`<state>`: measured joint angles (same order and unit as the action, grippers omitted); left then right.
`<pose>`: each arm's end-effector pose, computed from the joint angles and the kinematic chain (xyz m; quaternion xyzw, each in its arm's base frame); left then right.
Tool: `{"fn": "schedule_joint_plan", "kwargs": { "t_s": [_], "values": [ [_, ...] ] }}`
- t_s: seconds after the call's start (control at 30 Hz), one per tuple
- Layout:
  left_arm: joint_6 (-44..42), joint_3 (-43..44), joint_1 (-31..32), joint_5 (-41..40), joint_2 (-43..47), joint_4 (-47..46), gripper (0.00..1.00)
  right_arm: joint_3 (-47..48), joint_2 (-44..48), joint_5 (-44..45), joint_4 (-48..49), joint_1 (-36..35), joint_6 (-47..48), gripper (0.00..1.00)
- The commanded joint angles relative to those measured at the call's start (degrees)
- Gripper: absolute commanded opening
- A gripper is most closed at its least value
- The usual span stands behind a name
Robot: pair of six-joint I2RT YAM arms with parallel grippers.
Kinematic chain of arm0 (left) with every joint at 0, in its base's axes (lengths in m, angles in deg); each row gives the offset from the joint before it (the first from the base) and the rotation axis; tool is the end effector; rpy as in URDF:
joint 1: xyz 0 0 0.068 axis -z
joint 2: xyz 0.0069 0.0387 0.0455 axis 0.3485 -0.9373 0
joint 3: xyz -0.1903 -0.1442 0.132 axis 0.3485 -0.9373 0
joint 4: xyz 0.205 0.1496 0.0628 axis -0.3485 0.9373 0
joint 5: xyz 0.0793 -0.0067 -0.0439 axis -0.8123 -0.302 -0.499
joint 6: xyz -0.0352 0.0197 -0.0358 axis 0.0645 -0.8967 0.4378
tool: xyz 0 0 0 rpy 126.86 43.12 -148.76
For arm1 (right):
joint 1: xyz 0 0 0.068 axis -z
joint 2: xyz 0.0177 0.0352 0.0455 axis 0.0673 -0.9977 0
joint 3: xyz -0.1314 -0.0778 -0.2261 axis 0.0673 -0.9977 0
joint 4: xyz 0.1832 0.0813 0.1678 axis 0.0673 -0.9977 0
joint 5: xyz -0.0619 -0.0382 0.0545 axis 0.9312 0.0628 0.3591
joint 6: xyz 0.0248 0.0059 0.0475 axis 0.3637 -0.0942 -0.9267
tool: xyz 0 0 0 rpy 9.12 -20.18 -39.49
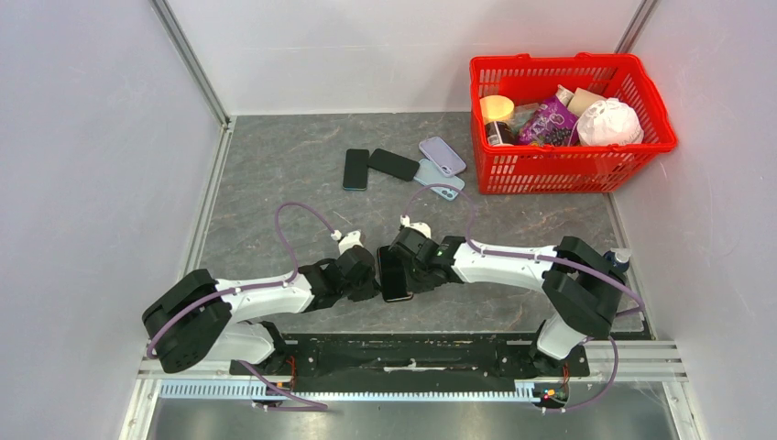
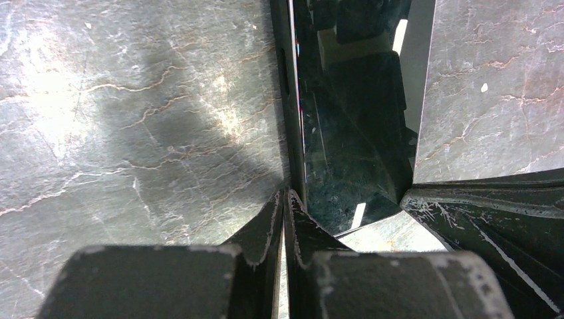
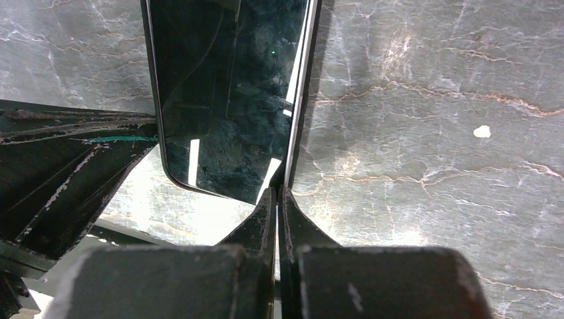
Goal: Put the phone into the phone case
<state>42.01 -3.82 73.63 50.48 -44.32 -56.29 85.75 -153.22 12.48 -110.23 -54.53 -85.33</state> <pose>0.1395 -0.1775 0.1417 -0.0635 0.9405 -0.2253 0.2465 0.1656 0.2624 0.1668 -0.1052 0.9725 0.1284 0.1634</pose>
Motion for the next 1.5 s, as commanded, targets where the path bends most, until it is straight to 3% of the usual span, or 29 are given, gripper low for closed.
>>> {"fn": "schedule_joint_plan", "kwargs": {
  "t_s": [0.0,0.47,0.7,0.87,1.0,1.07,1.23,1.47],
  "values": [
    [0.15,-0.70,0.69,-0.76,-2.28,2.71,0.09,-2.68,-8.39,-0.34,4.82,-3.73,-1.58,0.00],
    [-1.42,1.32,0.69,-3.45,-1.36,5.61,0.09,-4.71,-13.68,1.13,5.31,-4.35,-2.12,0.00],
    [-1.53,2.06,0.47,-6.65,0.35,7.76,0.12,-3.19,-3.28,2.17,1.87,-1.38,0.09,0.00],
    [-2.42,3.48,0.29,-8.65,1.96,9.05,0.16,0.30,4.76,1.02,-0.13,1.45,2.65,0.16],
    [-4.01,5.59,-0.05,-10.17,1.79,9.55,0.25,1.96,6.33,1.17,0.03,5.19,3.80,0.38],
    [-4.38,6.52,-0.57,-10.85,1.27,9.22,0.35,1.97,5.71,-2.32,2.33,8.62,4.26,0.46],
    [-5.11,8.88,-3.31,-8.76,-2.36,6.51,0.45,3.67,1.81,-4.58,6.70,12.99,5.83,0.49],
    [-6.40,10.87,-6.79,-5.53,-7.51,3.12,0.46,7.35,-4.72,-6.99,9.36,14.24,6.40,0.45]
  ]
}}
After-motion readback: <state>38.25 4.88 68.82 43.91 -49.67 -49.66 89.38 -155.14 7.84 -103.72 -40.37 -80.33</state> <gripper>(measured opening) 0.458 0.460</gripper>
